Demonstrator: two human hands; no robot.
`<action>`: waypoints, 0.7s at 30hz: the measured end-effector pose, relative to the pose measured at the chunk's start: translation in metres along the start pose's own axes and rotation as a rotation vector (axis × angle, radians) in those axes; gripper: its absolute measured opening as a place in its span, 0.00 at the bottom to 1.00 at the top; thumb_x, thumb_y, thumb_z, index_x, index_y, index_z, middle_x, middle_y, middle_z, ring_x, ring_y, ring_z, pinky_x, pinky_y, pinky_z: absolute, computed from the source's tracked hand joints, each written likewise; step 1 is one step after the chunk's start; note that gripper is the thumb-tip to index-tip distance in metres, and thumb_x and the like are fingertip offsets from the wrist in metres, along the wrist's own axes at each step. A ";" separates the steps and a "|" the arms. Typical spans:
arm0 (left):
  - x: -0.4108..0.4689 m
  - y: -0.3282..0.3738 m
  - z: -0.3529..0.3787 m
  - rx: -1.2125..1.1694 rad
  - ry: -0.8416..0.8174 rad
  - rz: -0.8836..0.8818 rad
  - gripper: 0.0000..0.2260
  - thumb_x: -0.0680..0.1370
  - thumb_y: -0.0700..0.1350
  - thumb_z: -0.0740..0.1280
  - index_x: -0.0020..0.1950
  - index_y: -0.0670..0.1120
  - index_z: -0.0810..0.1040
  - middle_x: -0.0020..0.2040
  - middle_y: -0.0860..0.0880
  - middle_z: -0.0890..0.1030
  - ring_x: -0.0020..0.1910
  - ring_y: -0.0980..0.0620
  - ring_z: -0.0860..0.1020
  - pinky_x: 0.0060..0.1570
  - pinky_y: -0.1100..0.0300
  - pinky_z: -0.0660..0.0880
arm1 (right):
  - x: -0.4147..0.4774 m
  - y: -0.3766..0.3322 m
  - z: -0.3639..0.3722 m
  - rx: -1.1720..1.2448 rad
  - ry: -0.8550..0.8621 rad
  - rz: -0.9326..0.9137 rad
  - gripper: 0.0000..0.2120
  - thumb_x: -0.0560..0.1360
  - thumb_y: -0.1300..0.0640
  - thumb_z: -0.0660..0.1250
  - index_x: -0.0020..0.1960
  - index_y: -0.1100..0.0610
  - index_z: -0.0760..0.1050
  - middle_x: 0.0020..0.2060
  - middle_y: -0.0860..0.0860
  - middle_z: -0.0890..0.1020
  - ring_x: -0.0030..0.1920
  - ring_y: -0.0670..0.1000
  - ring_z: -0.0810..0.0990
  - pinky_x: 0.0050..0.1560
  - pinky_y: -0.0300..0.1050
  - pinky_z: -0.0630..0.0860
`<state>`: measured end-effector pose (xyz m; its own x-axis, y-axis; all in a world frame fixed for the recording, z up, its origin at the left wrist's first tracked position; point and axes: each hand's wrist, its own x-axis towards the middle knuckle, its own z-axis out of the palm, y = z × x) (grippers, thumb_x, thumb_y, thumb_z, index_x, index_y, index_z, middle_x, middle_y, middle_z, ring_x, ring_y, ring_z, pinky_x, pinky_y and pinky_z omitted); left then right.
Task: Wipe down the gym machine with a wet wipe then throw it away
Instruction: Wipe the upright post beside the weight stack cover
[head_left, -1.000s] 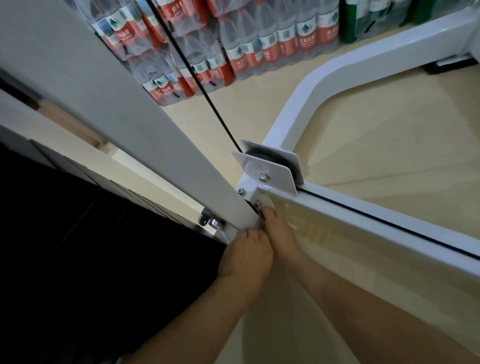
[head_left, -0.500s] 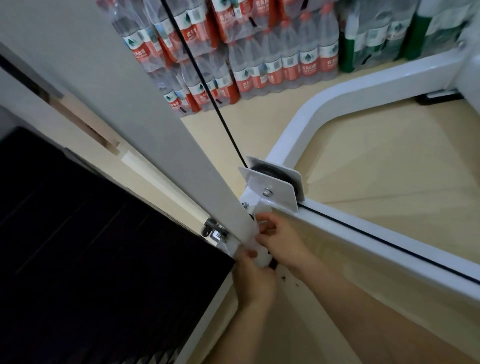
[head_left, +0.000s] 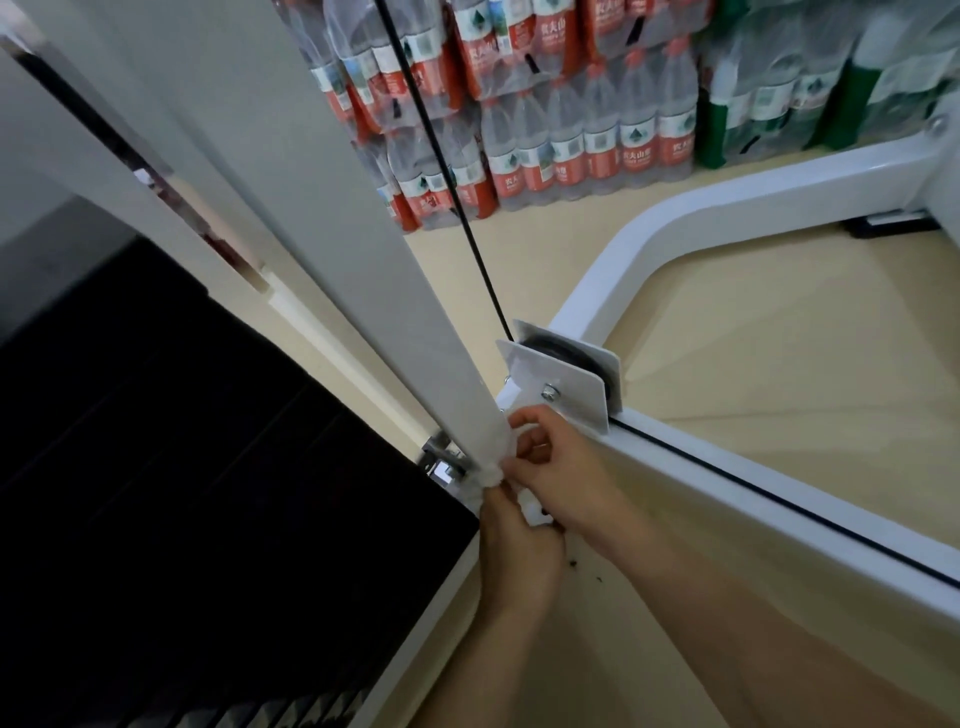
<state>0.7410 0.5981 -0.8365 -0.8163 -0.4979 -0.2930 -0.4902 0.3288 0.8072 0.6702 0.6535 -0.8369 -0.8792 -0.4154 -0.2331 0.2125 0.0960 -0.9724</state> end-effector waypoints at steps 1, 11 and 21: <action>-0.005 0.008 -0.003 -0.012 0.004 0.030 0.20 0.75 0.38 0.62 0.63 0.57 0.66 0.51 0.53 0.80 0.46 0.52 0.81 0.38 0.58 0.79 | -0.002 -0.010 -0.001 0.010 -0.018 -0.013 0.15 0.74 0.67 0.68 0.55 0.51 0.75 0.38 0.48 0.76 0.38 0.47 0.78 0.29 0.34 0.72; -0.036 0.093 -0.044 0.025 0.148 0.267 0.18 0.78 0.44 0.62 0.67 0.52 0.64 0.57 0.56 0.77 0.50 0.60 0.77 0.39 0.69 0.73 | -0.019 -0.117 -0.003 -0.328 -0.019 -0.432 0.07 0.72 0.62 0.68 0.50 0.57 0.78 0.41 0.52 0.77 0.45 0.49 0.77 0.53 0.51 0.75; -0.060 0.138 -0.082 0.113 0.224 0.302 0.22 0.73 0.35 0.62 0.62 0.53 0.64 0.60 0.52 0.72 0.60 0.51 0.73 0.57 0.58 0.74 | -0.031 -0.156 -0.016 -0.092 -0.149 -0.370 0.11 0.78 0.60 0.67 0.60 0.56 0.80 0.51 0.47 0.85 0.52 0.42 0.82 0.51 0.31 0.74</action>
<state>0.7474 0.6074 -0.6654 -0.8482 -0.5238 0.0785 -0.2788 0.5675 0.7747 0.6578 0.6655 -0.6779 -0.8163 -0.5630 0.1292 -0.1516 -0.0070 -0.9884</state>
